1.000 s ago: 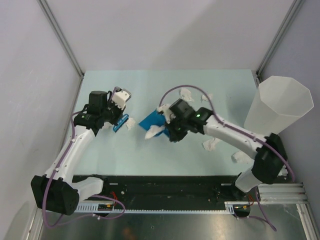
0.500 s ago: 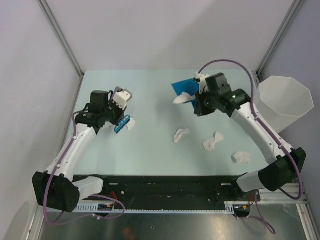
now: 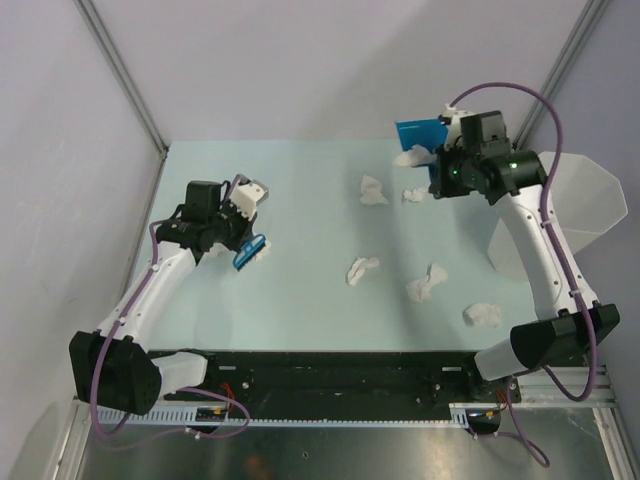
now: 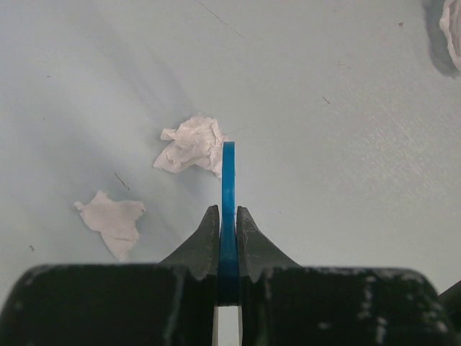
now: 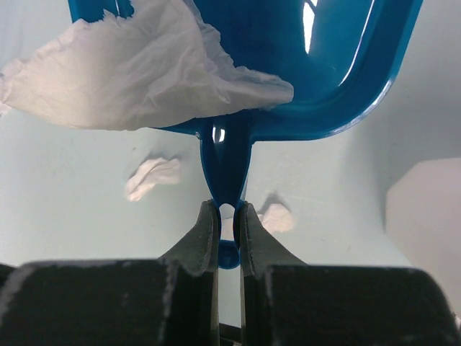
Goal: Sweep away the paper scraps from the table
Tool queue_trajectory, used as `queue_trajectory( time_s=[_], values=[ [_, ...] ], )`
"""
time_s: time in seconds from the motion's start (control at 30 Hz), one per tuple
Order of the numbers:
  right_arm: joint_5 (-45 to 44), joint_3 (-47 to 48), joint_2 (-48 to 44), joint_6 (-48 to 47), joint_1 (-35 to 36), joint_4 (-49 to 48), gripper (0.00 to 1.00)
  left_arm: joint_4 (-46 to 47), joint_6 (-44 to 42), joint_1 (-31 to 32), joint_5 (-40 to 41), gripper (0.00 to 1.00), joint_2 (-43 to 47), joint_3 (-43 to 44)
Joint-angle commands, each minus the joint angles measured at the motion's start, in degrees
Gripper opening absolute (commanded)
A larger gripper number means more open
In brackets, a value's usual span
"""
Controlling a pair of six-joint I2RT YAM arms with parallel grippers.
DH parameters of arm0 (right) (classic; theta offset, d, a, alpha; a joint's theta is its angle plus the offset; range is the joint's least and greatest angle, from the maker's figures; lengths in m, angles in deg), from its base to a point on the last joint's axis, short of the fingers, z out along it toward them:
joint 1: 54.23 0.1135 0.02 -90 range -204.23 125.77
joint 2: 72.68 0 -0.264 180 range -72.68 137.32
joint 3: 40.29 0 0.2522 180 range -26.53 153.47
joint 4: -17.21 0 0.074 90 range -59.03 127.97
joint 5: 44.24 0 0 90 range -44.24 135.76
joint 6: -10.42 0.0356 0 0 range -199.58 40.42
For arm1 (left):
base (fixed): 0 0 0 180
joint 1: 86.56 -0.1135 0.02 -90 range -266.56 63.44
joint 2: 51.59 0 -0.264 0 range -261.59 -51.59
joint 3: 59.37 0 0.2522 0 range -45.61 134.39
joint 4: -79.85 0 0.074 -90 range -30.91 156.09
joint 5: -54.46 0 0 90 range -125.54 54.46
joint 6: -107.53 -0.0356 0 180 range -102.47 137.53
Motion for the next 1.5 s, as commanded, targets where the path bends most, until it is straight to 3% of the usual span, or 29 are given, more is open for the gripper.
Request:
queue_trajectory(
  time_s=[0.0, 0.2, 0.33, 0.5, 0.67, 0.87, 1.03, 1.47],
  values=[
    [-0.1, 4.7, -0.7, -1.6, -7.4, 2.0, 0.00, 1.2, 0.0, -0.3, -2.0, 0.00, -0.1, 0.7],
    [-2.0, 8.6, -2.3, -2.1, -16.6, 2.7, 0.00, 1.2, -0.5, -0.3, -1.7, 0.00, 0.0, 0.2],
    [-6.2, 10.1, -3.9, -2.1, -31.8, 1.8, 0.00, 1.2, -0.7, -0.3, -1.6, 0.00, 0.7, -0.4],
    [-22.7, 2.7, -8.1, -5.7, -38.2, -7.5, 0.00, 1.2, -1.2, -0.3, -1.1, 0.00, 1.7, -1.1],
    [-32.6, -4.1, -12.2, -14.9, -36.0, -16.5, 0.00, 1.2, -2.0, -0.3, -1.4, 0.00, 0.4, -0.1],
    [-48.5, -15.6, -17.0, -35.6, -28.4, -25.2, 0.00, 1.2, -2.1, -0.3, -2.5, 0.00, -1.1, 1.8],
    [-50.0, -22.2, -20.7, -45.5, -26.9, -25.3, 0.00, 1.2, -2.2, -0.3, -2.6, 0.00, -1.0, 2.8],
    [-48.3, -29.5, -28.5, -55.5, -25.7, -25.1, 0.04, 1.2, -3.0, -0.3, -3.9, 0.00, 3.3, 1.9]
  ],
)
